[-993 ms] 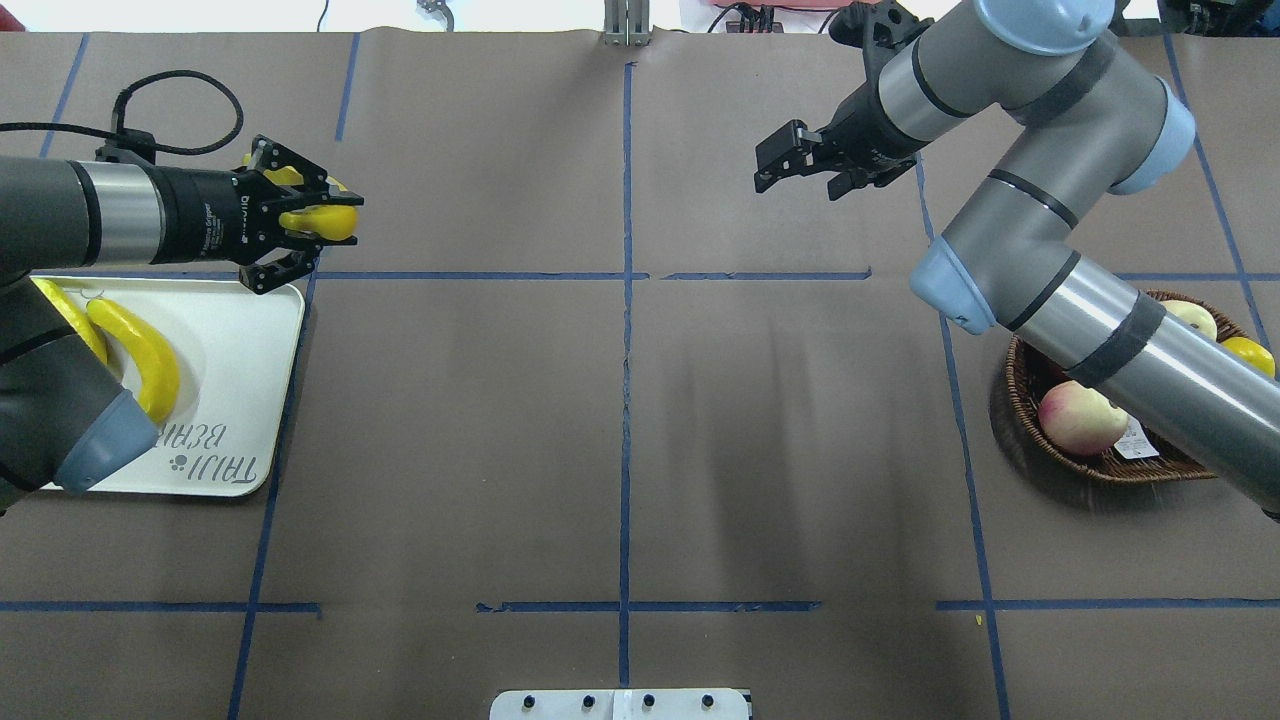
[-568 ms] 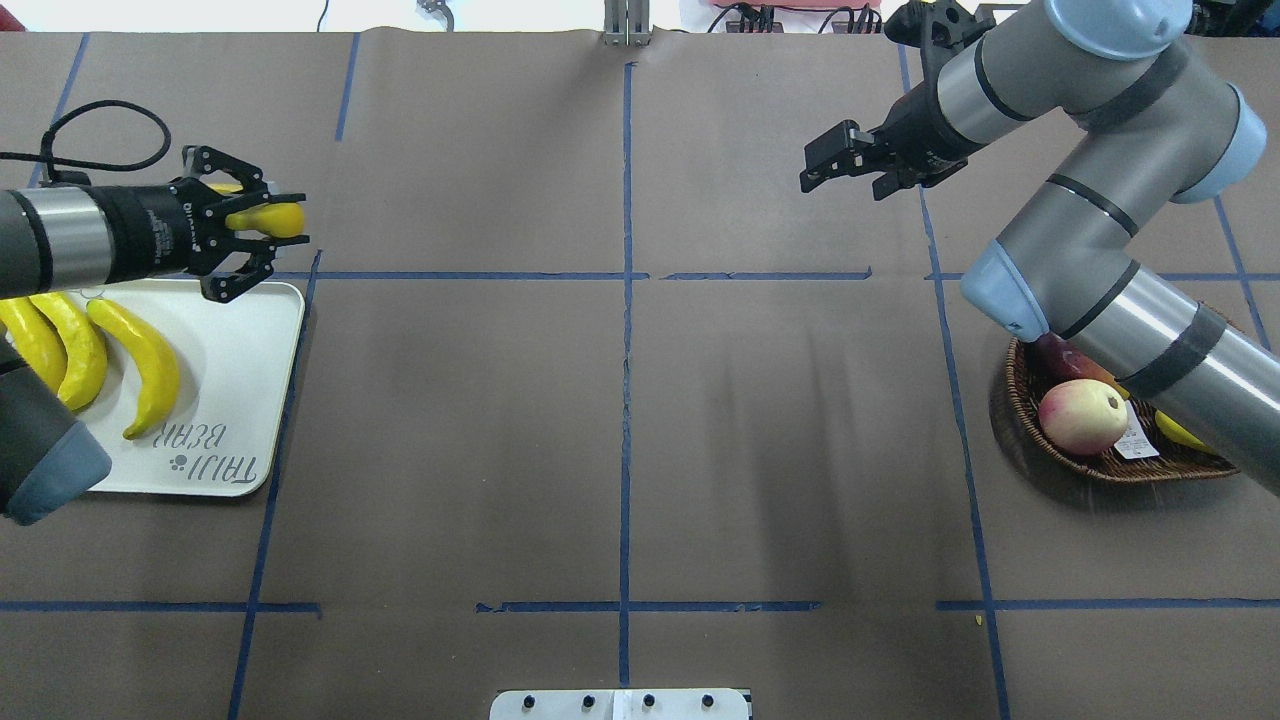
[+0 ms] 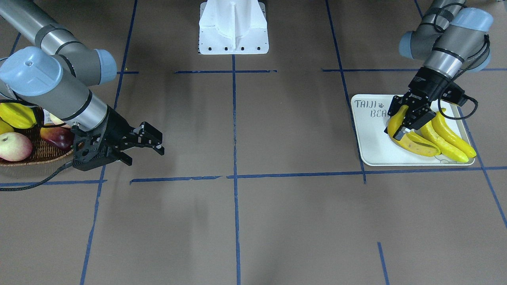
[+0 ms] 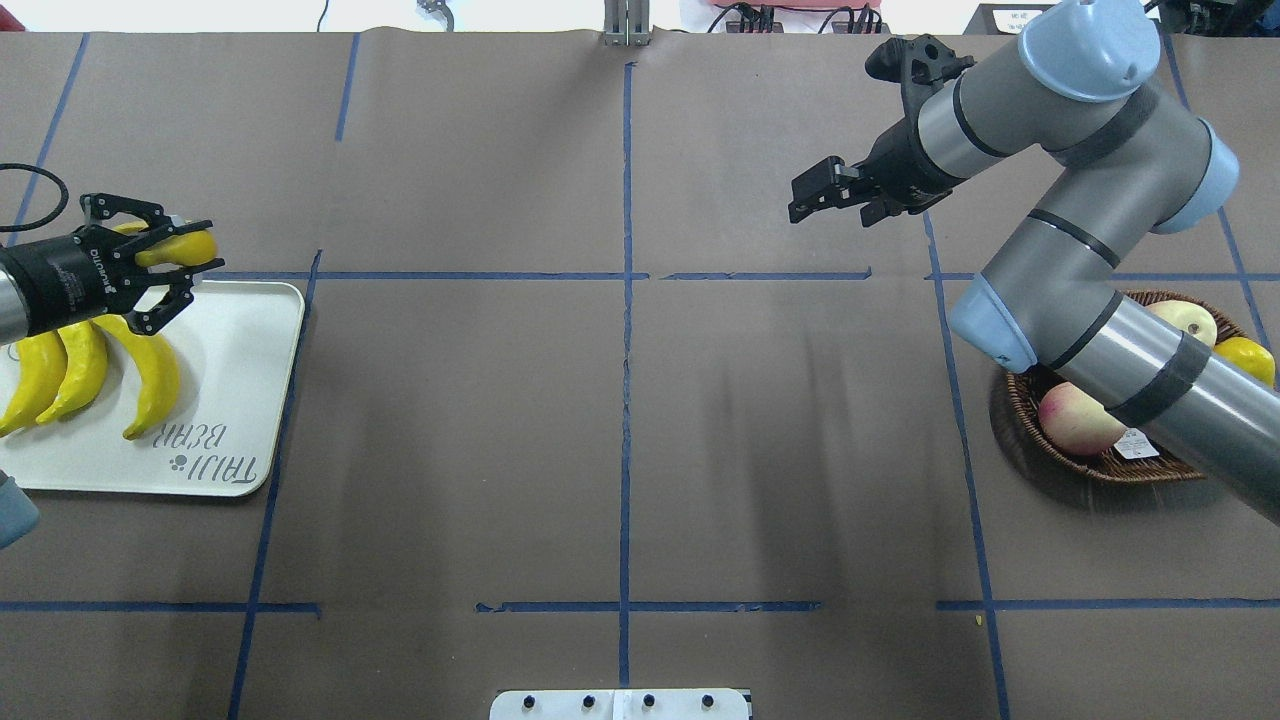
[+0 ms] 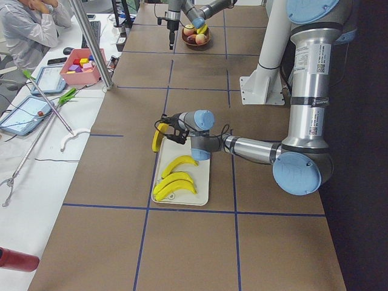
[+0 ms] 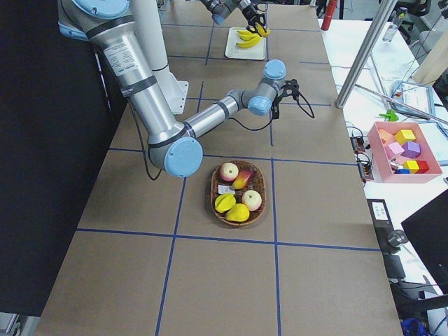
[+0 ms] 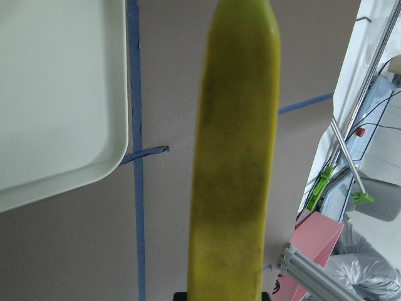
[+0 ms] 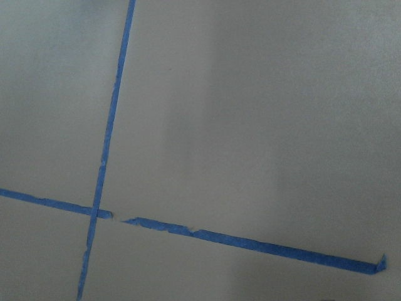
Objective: Transfer all bananas from basket to plate
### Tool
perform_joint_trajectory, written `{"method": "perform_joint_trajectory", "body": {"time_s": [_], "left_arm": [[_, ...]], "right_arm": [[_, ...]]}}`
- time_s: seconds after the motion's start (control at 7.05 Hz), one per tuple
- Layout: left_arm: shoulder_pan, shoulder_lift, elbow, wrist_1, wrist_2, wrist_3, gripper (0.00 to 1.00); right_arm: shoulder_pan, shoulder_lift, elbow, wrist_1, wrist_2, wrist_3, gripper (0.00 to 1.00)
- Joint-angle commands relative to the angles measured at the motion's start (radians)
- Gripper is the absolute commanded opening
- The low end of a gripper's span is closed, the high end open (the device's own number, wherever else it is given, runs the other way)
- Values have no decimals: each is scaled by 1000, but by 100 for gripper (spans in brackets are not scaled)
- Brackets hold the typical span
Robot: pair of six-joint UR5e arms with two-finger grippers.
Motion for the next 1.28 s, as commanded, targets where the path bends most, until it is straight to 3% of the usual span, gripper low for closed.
{"method": "perform_joint_trajectory", "body": {"time_s": [0.0,0.28,0.43,0.57,0.71,1.14], "left_arm": [[40,2,138,-163,88,-36,3],[188,2,148,-201,201,-40,5],[208,2,145,-208,203,-42,14],[209,2,149,-208,197,-33,46],[209,5,152,-207,191,-28,99],[193,32,138,-207,87,56,100]], "right_arm": [[-11,0,1,1,-13,-1,100],[-12,-3,1,1,-13,0,100],[-12,-3,0,1,-14,-1,100],[-12,-3,0,1,-14,-1,100],[-12,-1,0,1,-14,0,100],[-13,0,0,1,-13,-1,100]]}}
